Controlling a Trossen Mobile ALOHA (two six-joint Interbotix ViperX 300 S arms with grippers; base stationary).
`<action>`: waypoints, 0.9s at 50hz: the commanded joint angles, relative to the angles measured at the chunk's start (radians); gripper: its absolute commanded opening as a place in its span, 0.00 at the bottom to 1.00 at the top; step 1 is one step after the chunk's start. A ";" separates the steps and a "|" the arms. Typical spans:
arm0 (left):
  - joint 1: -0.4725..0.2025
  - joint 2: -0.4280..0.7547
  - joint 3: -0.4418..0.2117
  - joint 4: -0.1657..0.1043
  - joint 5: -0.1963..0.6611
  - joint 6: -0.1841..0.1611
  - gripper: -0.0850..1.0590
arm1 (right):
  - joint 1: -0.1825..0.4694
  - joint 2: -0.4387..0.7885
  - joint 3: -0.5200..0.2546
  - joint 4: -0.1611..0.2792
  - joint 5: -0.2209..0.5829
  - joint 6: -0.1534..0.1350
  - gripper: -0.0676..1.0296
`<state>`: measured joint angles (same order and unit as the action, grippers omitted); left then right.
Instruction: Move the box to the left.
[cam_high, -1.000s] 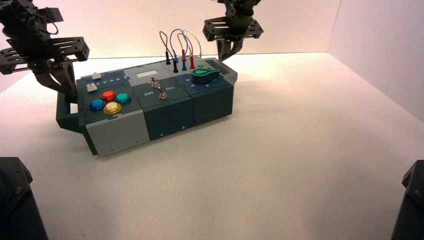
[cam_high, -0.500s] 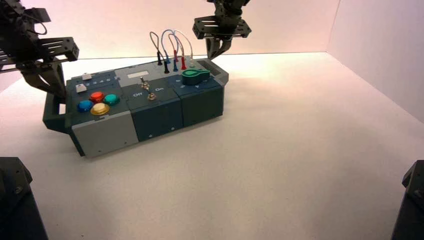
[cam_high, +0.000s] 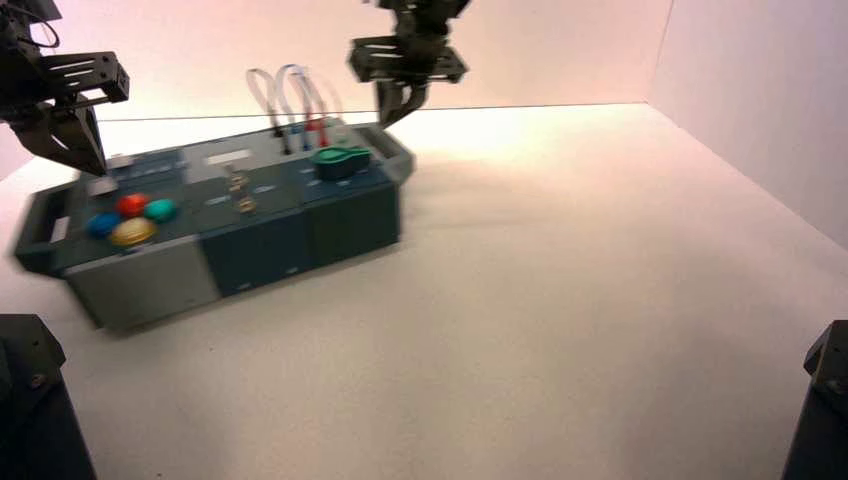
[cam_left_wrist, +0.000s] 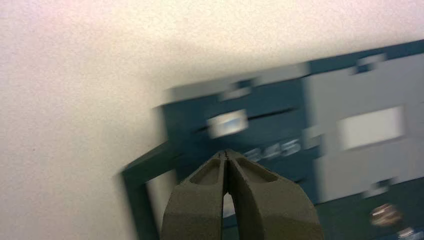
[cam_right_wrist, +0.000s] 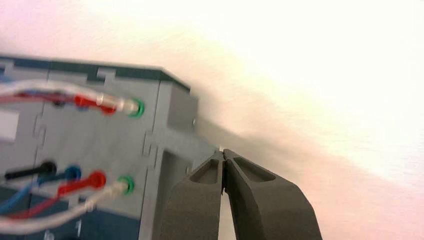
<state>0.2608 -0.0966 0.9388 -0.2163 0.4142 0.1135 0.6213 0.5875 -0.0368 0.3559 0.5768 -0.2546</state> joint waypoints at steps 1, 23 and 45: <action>0.006 -0.020 -0.018 -0.002 -0.006 0.003 0.05 | 0.126 -0.025 -0.018 0.026 0.012 -0.005 0.04; -0.100 -0.061 -0.023 -0.002 -0.034 0.025 0.05 | 0.040 -0.048 0.025 0.018 -0.002 -0.012 0.04; -0.193 -0.121 -0.044 -0.002 -0.052 0.040 0.05 | -0.112 -0.184 0.207 0.018 -0.084 -0.008 0.04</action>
<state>0.0798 -0.1994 0.9281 -0.2178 0.3682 0.1503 0.5139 0.4679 0.1641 0.3712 0.5047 -0.2608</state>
